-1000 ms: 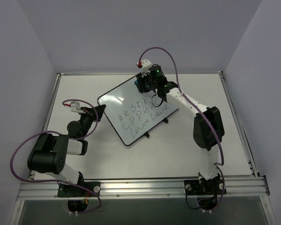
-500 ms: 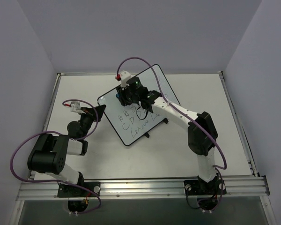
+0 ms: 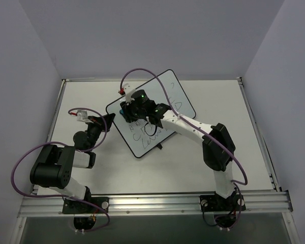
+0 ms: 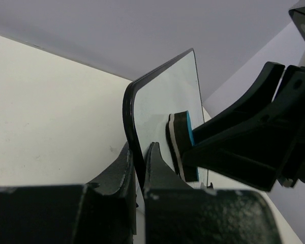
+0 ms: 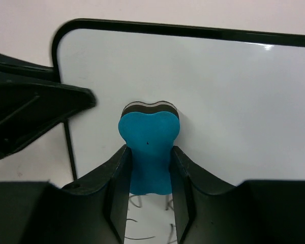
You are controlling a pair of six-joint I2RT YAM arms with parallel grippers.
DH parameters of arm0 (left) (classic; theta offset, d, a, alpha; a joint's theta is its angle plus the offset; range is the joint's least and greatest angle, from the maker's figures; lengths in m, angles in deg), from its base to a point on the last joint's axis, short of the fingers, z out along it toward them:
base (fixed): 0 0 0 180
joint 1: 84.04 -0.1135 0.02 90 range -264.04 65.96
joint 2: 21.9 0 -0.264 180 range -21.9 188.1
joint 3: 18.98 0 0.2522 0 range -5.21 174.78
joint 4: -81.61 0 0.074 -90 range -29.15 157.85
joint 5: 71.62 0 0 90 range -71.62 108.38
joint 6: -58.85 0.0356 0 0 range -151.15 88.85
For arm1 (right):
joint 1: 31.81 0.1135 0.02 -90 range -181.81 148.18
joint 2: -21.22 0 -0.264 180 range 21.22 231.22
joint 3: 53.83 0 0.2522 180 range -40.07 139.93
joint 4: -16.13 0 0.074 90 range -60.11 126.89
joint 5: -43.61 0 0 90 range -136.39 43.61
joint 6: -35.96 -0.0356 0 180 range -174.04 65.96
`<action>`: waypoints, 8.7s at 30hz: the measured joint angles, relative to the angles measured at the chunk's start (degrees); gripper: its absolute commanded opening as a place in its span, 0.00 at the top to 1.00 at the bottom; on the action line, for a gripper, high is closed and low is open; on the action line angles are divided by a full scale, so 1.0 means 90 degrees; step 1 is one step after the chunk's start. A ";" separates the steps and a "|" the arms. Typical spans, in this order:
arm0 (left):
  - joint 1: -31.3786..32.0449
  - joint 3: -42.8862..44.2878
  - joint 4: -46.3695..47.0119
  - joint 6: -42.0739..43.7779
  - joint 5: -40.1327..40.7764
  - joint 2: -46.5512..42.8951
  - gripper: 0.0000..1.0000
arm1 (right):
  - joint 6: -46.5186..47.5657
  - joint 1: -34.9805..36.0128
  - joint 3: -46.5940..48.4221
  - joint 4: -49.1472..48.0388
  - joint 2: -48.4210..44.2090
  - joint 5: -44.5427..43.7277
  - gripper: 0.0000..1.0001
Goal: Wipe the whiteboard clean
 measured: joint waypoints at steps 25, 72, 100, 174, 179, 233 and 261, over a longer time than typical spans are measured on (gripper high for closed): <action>0.0083 0.0005 0.0017 0.0068 0.0024 -0.0039 0.98 | 0.0250 -0.3750 0.0180 0.0090 0.0374 0.0925 1.00; 0.0160 0.0005 0.0017 0.0090 0.0126 -0.0051 0.98 | 0.0478 -0.3866 0.0784 -0.0044 0.0780 0.1195 1.00; 0.0165 -0.0027 0.0002 0.0131 0.0182 -0.0051 0.98 | -0.0226 -0.0869 -0.2329 -0.2203 -0.0947 0.0301 1.00; 0.0223 -0.0027 -0.0007 0.0204 0.0187 -0.0119 0.98 | -0.0330 0.0559 -0.2764 -0.2237 -0.1127 -0.0413 1.00; 0.0226 -0.0027 -0.0012 0.0236 0.0187 -0.0121 0.98 | -0.0491 0.0911 -0.2946 -0.2259 -0.1115 -0.0374 1.00; 0.0274 -0.0027 -0.0034 0.0284 0.0206 -0.0194 0.98 | -0.0760 0.0707 -0.4486 -0.2980 -0.1807 -0.0515 1.00; 0.0352 -0.0022 -0.0051 0.0321 0.0296 -0.0192 0.98 | -0.0743 -0.2288 -0.4515 -0.2863 -0.1812 -0.0187 1.00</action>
